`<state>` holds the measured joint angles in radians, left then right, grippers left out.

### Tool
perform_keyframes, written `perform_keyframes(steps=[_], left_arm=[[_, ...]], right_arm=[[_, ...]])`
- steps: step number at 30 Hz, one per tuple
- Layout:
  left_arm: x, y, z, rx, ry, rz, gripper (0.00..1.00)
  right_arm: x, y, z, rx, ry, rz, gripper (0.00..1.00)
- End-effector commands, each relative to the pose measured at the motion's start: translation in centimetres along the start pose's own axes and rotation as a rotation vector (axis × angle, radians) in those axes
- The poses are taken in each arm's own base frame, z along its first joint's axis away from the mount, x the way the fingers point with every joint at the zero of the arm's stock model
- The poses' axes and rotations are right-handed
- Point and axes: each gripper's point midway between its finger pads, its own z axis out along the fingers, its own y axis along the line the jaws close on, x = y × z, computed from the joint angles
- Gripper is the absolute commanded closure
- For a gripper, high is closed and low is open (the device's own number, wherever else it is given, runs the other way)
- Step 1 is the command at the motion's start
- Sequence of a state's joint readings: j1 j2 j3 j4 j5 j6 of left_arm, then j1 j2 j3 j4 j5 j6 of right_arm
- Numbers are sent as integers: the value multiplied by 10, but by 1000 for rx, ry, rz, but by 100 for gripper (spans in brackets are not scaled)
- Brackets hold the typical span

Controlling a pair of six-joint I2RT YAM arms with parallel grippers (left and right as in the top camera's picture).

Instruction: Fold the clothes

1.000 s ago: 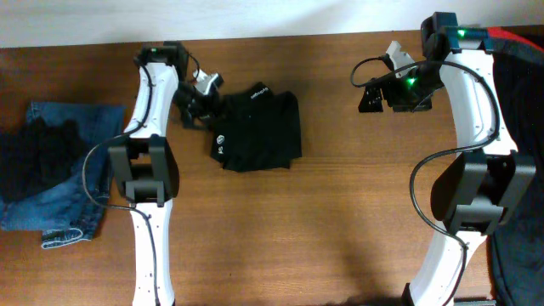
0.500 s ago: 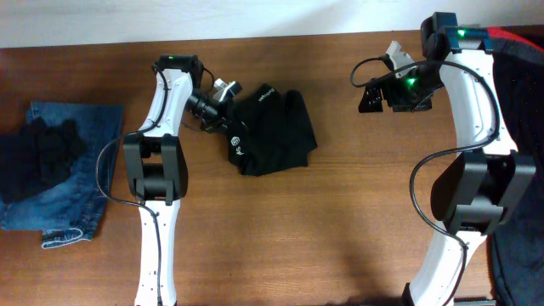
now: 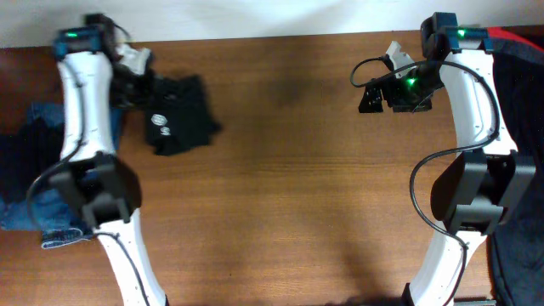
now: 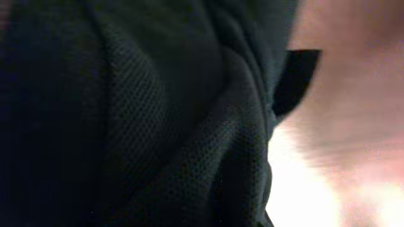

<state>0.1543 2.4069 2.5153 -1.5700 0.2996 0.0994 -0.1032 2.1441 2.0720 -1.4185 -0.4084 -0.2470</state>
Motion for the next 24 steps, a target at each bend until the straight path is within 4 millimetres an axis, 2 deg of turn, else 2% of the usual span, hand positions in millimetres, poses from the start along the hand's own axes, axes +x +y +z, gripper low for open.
perform_keyframes(steps=[1,3,10,14,18,24], left_arm=[[2,45,-48,-166,-85,-95,100],[13,83,-60,-259,-75,-173,99],[36,161,-86,-330,-95,-334,99],[64,215,-106,-361,-114,-485,99],[77,251,-120,-381,-163,-581,99],[89,277,-131,-399,-200,-643,100]], right_arm=[[-2,5,-5,5,-11,-22,1],[-1,5,-5,4,-9,-21,1],[0,5,-5,3,-5,-19,1],[0,5,-5,3,-5,-19,1],[1,5,-5,2,-3,-18,1],[1,5,-5,2,-1,-18,1]])
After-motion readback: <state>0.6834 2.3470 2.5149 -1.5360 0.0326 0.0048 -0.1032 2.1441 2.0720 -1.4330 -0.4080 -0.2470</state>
